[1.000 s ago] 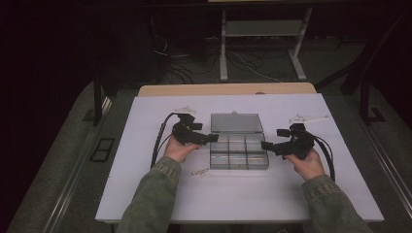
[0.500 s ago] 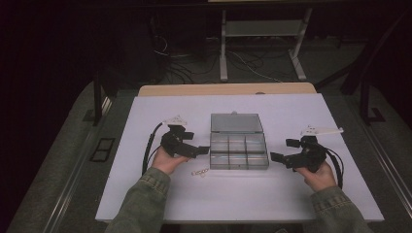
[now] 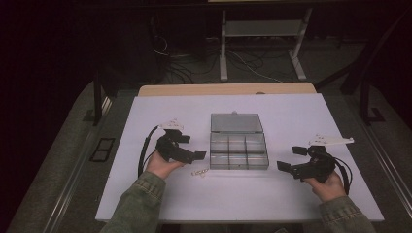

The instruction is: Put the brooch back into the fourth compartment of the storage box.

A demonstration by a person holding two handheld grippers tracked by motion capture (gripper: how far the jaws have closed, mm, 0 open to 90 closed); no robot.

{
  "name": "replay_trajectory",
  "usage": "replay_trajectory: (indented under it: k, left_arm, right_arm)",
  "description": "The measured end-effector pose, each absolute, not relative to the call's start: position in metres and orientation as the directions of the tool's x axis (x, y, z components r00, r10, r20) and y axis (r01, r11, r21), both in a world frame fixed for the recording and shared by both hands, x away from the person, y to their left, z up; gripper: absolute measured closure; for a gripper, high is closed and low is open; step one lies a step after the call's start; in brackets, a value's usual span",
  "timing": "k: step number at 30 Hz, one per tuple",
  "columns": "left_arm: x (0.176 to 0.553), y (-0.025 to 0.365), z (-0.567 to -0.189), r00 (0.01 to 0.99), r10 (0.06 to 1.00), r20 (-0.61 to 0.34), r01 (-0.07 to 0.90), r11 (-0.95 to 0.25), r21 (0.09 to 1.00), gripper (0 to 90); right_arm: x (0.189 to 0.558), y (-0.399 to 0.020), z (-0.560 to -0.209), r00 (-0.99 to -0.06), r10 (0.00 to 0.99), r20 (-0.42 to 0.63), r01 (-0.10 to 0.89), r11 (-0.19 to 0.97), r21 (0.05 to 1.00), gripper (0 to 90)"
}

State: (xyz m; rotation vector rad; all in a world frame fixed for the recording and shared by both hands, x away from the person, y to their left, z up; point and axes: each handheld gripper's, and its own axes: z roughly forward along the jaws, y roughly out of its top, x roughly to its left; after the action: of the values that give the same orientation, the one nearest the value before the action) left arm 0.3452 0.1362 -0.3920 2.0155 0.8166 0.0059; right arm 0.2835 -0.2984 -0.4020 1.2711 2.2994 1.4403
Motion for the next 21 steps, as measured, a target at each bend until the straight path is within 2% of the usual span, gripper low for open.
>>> replay_trajectory:
  k: [21]
  left_arm:
    - [0.32, 0.138, -0.411, 0.816, 0.501, -0.289, 0.538, -0.474, 0.697, 1.9]
  right_arm:
    - [0.279, -0.299, -0.408, -0.637, 0.715, 0.289, 0.584, 0.203, 0.786, 0.7]
